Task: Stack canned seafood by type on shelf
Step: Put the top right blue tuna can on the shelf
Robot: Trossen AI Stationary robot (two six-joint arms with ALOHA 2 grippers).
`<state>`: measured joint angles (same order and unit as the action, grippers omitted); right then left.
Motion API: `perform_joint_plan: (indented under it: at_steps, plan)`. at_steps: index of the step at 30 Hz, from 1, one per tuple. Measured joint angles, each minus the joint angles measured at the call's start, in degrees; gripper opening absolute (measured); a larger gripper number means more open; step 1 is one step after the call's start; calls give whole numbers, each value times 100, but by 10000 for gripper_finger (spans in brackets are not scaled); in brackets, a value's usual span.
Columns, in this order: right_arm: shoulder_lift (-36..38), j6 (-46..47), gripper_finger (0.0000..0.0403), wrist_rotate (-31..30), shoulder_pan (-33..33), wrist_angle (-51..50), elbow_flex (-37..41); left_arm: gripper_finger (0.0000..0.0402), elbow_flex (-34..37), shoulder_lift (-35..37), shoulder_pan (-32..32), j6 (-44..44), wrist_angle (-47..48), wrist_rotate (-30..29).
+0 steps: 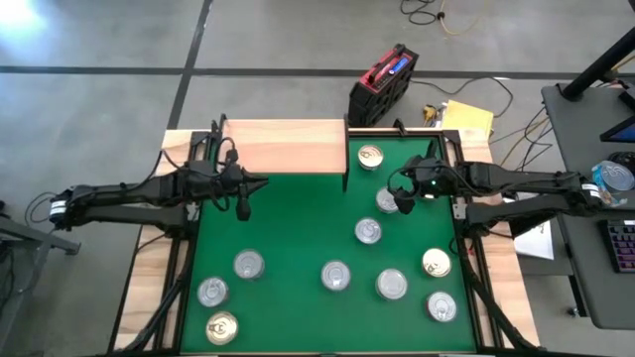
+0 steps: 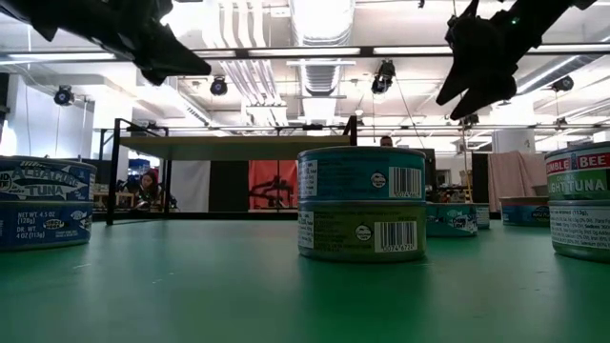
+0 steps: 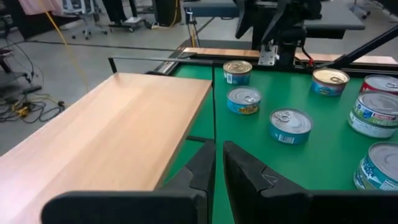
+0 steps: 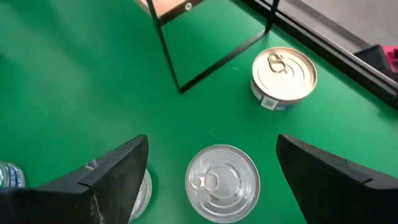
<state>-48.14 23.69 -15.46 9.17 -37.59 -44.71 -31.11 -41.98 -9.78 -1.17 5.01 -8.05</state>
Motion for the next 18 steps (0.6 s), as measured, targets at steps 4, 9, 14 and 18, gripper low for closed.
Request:
perform_joint_plan:
  at_steps: [4,9,14,18]
  plan:
    - [-8,-73,345,2,-1,316,0,16,0,-98,0,-118,-222,1]
    - [-6,-76,345,1,0,767,2,16,0,-211,0,-402,-396,1]
    - [-6,-187,345,-105,0,1172,4,16,0,-251,0,-395,-510,0]
    - [-6,-125,345,-145,8,1307,8,16,0,-239,0,-393,-602,2]
